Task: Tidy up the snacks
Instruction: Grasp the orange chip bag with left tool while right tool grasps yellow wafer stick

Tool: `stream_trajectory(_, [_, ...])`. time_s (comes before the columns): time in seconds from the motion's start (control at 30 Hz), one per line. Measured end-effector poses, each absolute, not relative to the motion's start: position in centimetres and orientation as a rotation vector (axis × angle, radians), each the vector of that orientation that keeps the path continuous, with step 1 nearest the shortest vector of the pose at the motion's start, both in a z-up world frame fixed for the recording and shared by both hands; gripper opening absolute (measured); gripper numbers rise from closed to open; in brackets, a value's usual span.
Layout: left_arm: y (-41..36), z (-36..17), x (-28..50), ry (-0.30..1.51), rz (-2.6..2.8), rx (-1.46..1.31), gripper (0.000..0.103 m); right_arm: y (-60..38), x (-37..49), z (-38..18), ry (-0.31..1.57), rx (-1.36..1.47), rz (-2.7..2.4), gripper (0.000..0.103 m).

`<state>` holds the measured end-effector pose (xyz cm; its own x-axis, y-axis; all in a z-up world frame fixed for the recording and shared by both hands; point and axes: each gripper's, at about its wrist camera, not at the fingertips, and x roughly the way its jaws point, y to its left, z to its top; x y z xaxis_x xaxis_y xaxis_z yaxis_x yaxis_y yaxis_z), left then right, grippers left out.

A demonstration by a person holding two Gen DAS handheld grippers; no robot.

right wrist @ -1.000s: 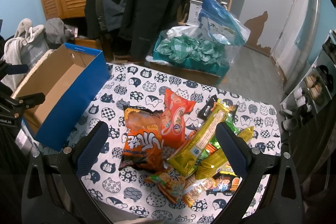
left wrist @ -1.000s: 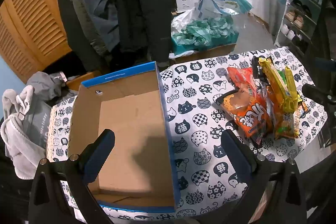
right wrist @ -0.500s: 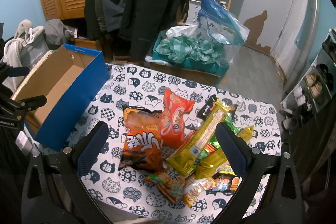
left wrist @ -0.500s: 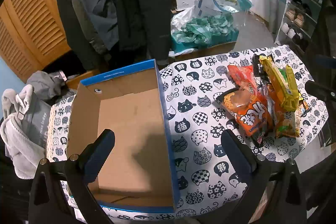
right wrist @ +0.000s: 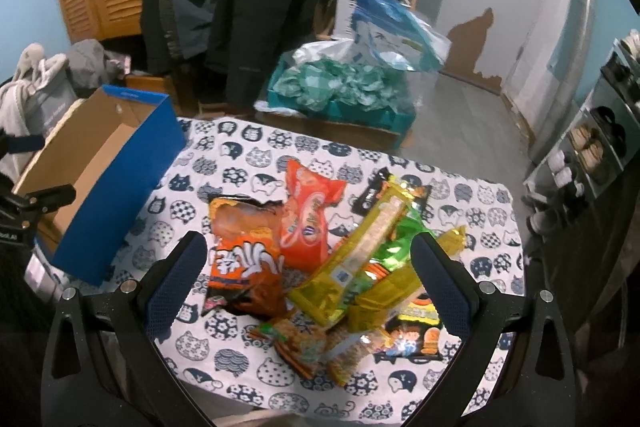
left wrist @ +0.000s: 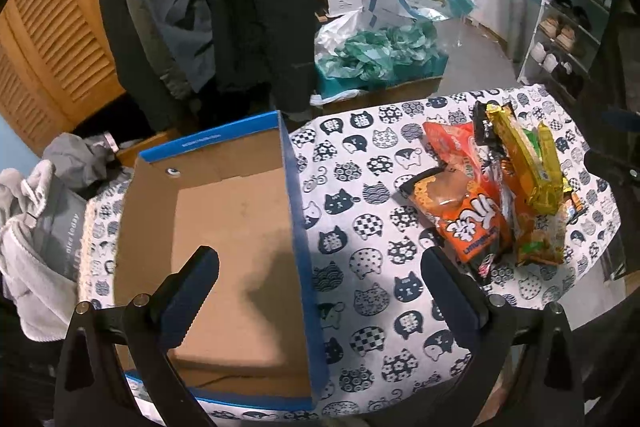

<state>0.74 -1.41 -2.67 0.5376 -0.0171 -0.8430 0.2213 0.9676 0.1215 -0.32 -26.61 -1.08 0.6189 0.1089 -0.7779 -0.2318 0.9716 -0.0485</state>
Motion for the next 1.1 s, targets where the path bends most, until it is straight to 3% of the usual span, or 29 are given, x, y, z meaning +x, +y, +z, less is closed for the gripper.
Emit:
stream_trajectory(0.57, [-6.9,-4.1,5.4,1.143,-0.222,0.209,0.102,-34.6,4.0,-2.7,1.006,-0.1,0.015,0.1])
stream_trajectory(0.87, [-11.5,-7.7,8.2,1.257,-0.253,0.259,0.102,-39.1,6.5,-7.6,1.158,-0.005,-0.073,0.1])
stream_trajectory(1.1, [-12.7,-11.5,9.9,1.375,-0.248,0.083,0.102,-41.0,6.4,-12.1,1.24,0.093,-0.091,0.1])
